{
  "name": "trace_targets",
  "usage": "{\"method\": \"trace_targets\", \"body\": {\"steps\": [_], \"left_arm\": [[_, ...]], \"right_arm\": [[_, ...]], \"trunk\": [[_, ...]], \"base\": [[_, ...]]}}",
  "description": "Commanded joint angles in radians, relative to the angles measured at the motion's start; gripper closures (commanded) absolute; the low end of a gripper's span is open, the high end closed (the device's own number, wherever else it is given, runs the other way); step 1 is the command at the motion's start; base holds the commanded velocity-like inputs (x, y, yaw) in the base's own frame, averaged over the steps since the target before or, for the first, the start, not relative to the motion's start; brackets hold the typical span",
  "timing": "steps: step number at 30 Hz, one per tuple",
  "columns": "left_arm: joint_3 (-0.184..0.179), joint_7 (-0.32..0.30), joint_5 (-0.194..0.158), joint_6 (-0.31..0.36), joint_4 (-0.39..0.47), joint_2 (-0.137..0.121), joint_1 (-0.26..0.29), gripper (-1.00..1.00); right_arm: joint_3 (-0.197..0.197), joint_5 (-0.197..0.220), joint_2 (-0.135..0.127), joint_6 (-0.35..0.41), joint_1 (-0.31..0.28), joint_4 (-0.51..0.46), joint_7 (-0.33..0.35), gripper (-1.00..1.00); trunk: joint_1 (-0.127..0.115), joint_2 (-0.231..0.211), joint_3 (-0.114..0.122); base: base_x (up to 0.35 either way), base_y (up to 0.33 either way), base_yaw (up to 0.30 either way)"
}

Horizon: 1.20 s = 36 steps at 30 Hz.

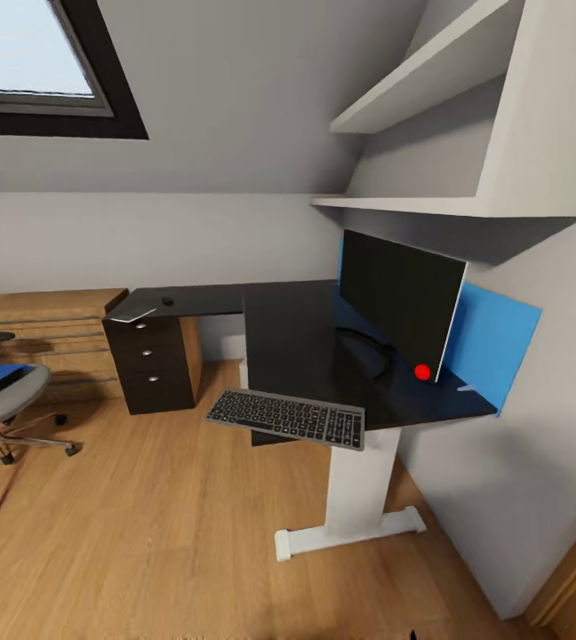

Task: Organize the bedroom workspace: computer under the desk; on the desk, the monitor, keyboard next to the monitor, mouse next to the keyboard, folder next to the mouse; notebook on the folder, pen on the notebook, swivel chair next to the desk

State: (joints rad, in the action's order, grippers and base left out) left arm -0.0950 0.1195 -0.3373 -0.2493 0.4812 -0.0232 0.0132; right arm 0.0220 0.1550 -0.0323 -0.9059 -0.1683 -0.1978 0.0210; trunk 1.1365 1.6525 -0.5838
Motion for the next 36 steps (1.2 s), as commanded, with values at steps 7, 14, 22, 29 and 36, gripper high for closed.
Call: {"method": "trace_targets", "body": {"steps": [7,14,22,29,36], "left_arm": [[-0.007,0.007,-0.005,-0.004,-0.012,-0.001,0.001,-1.0],[-0.008,0.006,-0.005,-0.005,-0.013,-0.001,0.001,-1.0],[-0.008,0.007,-0.005,-0.004,-0.013,-0.001,0.001,-1.0],[-0.006,0.008,-0.006,-0.004,-0.013,-0.001,0.001,-1.0],[-0.006,0.008,-0.006,-0.005,-0.014,-0.001,0.001,-1.0]], "right_arm": [[0.004,-0.003,0.0,-0.003,0.0,0.0,0.002,-1.0],[0.007,0.001,0.001,-0.004,0.0,0.0,0.002,-1.0],[0.007,0.001,0.002,-0.004,0.0,0.0,0.001,-1.0],[0.007,0.001,0.002,-0.005,0.0,0.0,0.001,-1.0],[0.01,0.003,0.0,-0.005,0.0,0.0,-0.017,-1.0]], "trunk": [[0.0,0.001,-0.002],[0.0,0.001,-0.002],[0.0,0.001,-0.002],[0.0,0.001,-0.002],[0.0,0.001,-0.002]], "base": [[-0.075,-0.165,0.024],[-0.007,-0.016,0.058],[-0.001,-0.105,0.25],[0.0,-0.287,0.276],[0.0,-0.266,0.177]]}}
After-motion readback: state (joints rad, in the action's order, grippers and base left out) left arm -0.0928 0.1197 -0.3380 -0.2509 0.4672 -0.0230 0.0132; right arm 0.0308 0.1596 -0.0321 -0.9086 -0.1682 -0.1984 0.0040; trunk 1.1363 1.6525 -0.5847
